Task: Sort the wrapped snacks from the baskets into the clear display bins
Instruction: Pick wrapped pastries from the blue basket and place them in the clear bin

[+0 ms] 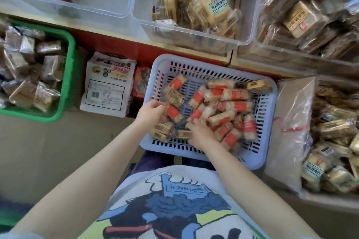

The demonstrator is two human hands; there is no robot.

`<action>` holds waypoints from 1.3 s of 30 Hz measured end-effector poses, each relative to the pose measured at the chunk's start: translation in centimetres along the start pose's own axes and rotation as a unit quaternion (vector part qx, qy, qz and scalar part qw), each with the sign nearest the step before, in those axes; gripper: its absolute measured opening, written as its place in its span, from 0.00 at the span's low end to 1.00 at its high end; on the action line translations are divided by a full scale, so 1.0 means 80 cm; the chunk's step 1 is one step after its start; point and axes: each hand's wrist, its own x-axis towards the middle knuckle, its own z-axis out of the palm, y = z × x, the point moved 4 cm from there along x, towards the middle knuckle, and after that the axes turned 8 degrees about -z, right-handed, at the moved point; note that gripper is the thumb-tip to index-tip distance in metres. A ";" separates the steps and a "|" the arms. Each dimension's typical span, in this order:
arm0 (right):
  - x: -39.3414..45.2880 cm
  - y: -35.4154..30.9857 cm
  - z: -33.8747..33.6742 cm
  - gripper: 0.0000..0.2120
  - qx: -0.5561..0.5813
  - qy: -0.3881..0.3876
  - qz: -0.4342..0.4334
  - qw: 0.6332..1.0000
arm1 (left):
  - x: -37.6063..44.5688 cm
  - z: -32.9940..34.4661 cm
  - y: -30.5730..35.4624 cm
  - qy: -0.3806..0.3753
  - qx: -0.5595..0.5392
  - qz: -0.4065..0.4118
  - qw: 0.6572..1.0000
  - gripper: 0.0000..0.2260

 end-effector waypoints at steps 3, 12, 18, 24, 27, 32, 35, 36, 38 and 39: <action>-0.003 0.005 -0.012 0.17 0.080 0.049 0.021 0.995 | -0.001 -0.002 -0.005 -0.008 0.008 0.002 1.000 0.10; -0.092 0.021 -0.129 0.15 0.556 0.178 0.049 0.810 | -0.036 0.019 0.043 -0.159 0.022 0.041 0.986 0.16; -0.131 -0.006 -0.202 0.15 0.609 0.236 -0.058 0.755 | -0.084 0.019 0.129 -0.165 -0.090 0.159 0.969 0.12; -0.131 -0.021 -0.288 0.16 0.607 0.302 -0.062 0.732 | -0.107 -0.022 0.189 -0.083 -0.133 0.237 0.959 0.11; -0.110 -0.028 -0.347 0.13 0.634 0.363 -0.039 0.681 | -0.096 -0.050 0.185 -0.018 -0.142 0.224 0.964 0.07; -0.057 -0.028 -0.386 0.16 0.631 0.376 0.044 0.677 | -0.079 -0.068 0.137 0.027 -0.117 0.177 0.977 0.07; -0.048 -0.021 -0.375 0.18 0.605 0.402 0.090 0.681 | -0.065 -0.070 0.108 0.035 -0.111 0.158 0.981 0.07; -0.051 -0.020 -0.371 0.18 0.598 0.421 0.096 0.676 | -0.060 -0.070 0.100 0.037 -0.108 0.154 0.981 0.07; -0.069 -0.024 -0.360 0.12 0.572 0.468 0.097 0.666 | -0.049 -0.070 0.087 0.041 -0.099 0.149 0.983 0.07; -0.079 -0.031 -0.350 0.08 0.552 0.488 0.089 0.670 | -0.045 -0.069 0.080 0.048 -0.086 0.149 0.984 0.07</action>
